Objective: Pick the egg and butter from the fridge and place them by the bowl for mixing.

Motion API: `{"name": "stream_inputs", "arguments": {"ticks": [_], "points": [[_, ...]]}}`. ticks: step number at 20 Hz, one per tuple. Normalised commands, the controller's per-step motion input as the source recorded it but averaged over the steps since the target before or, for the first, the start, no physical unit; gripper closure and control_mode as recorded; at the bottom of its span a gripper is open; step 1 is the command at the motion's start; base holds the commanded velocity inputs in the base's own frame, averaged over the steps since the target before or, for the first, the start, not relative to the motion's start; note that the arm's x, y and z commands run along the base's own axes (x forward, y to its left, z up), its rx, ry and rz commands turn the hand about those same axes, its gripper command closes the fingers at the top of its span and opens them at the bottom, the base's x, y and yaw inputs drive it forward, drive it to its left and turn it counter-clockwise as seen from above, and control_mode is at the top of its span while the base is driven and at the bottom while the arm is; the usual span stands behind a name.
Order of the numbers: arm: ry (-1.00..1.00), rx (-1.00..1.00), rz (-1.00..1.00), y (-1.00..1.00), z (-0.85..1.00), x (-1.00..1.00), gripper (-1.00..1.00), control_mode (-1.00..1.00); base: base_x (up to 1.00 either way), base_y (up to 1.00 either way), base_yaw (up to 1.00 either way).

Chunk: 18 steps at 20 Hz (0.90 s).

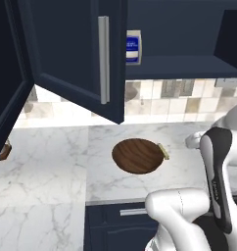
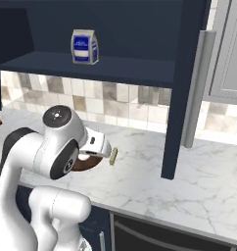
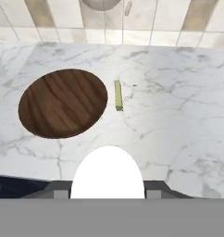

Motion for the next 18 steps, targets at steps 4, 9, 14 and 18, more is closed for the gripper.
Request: {"name": "stream_inputs", "arguments": {"ticks": [4, 9, 14, 18], "points": [[0.00, 0.07, 0.00, 0.08, -0.58, 0.40, 1.00, -1.00, 0.00, 0.00, 0.00], [0.00, 0.03, 0.00, -0.04, -0.43, 0.38, 1.00, -1.00, 0.00, 0.00, 0.00], [0.15, 0.00, 0.00, -0.12, -0.34, 0.47, 1.00, -1.00, 0.00, 0.00, 0.00], [0.08, 0.00, 0.00, -0.15, -0.35, 0.42, 1.00, -1.00, 0.00, 0.00, 0.00]]}}
